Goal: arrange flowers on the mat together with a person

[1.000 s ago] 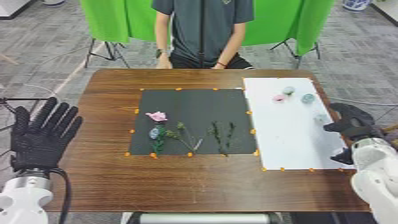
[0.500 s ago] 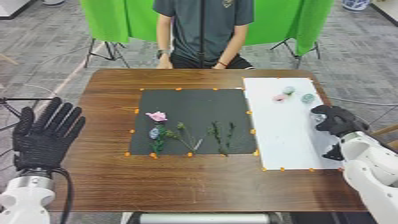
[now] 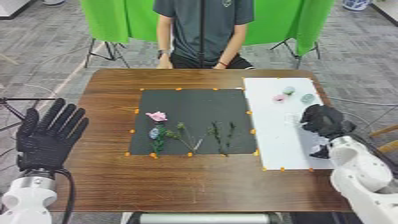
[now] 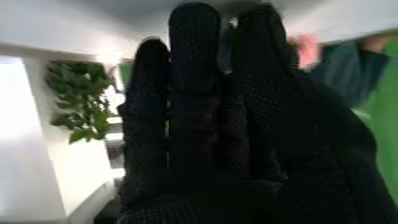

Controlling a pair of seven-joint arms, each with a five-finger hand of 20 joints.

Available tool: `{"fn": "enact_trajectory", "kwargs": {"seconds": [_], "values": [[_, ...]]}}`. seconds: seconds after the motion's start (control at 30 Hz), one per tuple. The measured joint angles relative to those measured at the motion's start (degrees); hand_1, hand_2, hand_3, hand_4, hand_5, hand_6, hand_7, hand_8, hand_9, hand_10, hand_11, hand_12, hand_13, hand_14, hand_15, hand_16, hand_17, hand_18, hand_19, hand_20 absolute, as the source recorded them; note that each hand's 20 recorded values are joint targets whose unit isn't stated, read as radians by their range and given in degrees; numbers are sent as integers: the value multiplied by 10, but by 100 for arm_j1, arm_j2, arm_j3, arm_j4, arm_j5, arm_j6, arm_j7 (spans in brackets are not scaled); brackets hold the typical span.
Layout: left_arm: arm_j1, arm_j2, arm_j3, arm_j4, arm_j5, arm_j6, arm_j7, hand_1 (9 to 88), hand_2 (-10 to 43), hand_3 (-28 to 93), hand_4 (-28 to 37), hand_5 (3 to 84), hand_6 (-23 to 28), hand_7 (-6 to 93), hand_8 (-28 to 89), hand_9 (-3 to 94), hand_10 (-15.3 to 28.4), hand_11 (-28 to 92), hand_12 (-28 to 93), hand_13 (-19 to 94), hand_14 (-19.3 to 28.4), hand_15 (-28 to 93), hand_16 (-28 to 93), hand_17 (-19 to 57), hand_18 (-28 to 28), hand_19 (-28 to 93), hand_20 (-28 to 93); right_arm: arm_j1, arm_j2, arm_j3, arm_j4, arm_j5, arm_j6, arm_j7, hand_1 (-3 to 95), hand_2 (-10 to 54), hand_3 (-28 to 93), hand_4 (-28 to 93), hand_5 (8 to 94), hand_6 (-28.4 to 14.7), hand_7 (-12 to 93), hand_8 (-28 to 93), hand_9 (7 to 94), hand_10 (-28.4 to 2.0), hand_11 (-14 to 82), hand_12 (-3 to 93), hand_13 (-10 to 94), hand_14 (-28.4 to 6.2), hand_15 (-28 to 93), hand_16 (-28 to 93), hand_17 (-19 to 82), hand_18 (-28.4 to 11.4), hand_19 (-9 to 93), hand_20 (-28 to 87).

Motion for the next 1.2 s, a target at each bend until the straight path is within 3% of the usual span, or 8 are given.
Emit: {"fn": "enact_trajectory", "kwargs": {"seconds": [0.13, 0.33, 0.5, 0.67, 0.93, 1.2], "values": [[-7, 0, 0, 10, 30, -13, -22, 283, 195, 602, -283, 449, 79, 124, -100, 393, 153, 182, 74, 308, 149, 263, -58, -38, 125, 305, 118, -378, -21, -12, -646, -276, 215, -128, 619, -95, 634, -283, 676, 49, 462, -49, 822, -38, 75, 375, 717, 3, 302, 454, 386, -115, 665, 343], [-18, 0, -4, 19, 32, 1, -74, 281, 195, 604, -283, 449, 78, 124, -100, 393, 152, 182, 75, 308, 148, 262, -59, -37, 125, 303, 117, -306, -247, -799, -1373, -1152, 514, -1004, 615, -95, 642, -283, 675, 49, 463, -47, 821, -39, 73, 373, 714, 1, 306, 451, 383, -117, 665, 342], [-4, 0, -5, 19, 43, 13, -117, 278, 195, 610, -283, 449, 79, 124, -100, 393, 152, 182, 75, 308, 148, 262, -58, -37, 125, 303, 118, 560, -890, -1955, -1142, -40, 325, -1144, 611, -95, 647, -283, 672, 49, 467, -45, 812, -40, 70, 371, 707, -2, 310, 451, 376, -120, 666, 342], [17, 16, 77, 19, 64, 6, -106, 278, 195, 608, -283, 447, 78, 124, -100, 392, 152, 182, 75, 308, 149, 262, -58, -38, 125, 302, 117, 1368, -1507, -2654, -943, -39, -178, -1138, 607, -95, 654, -283, 669, 48, 471, -45, 811, -40, 70, 366, 706, -4, 314, 445, 375, -121, 667, 342], [-49, 59, 236, 29, 107, -9, -112, 281, 195, 607, -283, 445, 77, 118, -100, 390, 151, 177, 72, 305, 146, 254, -60, -35, 123, 295, 115, 2311, -1758, -3578, -848, -134, -36, -1117, 611, -95, 651, -283, 670, 46, 473, -46, 807, -42, 69, 360, 707, -8, 318, 439, 373, -125, 669, 342], [-127, 62, 355, 49, 145, -15, -131, 276, 191, 615, -283, 444, 77, 120, -99, 388, 151, 177, 74, 304, 146, 254, -56, -36, 123, 297, 118, 3120, -1904, -4519, 169, -323, 366, -1127, 600, -95, 672, -283, 672, 46, 480, -46, 812, -45, 71, 357, 714, -9, 319, 434, 379, -134, 680, 343]]}}
